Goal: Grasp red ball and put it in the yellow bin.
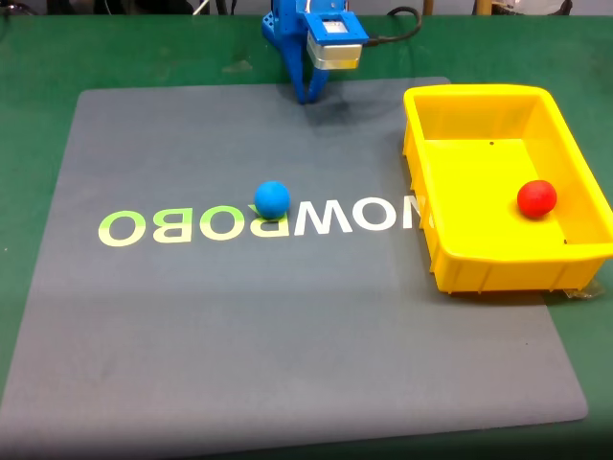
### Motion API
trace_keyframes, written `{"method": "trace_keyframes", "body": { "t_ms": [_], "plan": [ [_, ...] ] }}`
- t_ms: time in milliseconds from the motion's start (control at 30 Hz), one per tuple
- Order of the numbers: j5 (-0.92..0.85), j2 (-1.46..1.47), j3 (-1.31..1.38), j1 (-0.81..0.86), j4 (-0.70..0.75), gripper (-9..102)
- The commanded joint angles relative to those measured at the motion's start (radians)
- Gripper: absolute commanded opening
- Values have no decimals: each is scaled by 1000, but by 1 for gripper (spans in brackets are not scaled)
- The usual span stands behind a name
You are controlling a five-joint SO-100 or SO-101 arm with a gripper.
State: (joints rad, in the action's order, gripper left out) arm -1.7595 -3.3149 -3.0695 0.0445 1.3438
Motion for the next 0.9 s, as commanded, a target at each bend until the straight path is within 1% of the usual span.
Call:
{"method": "trace_keyframes", "body": {
  "t_ms": [0, 867],
  "plan": [
    [3, -11, -31, -6, 18, 0],
    [-11, -9, -31, 9, 20, 0]
  ]
}}
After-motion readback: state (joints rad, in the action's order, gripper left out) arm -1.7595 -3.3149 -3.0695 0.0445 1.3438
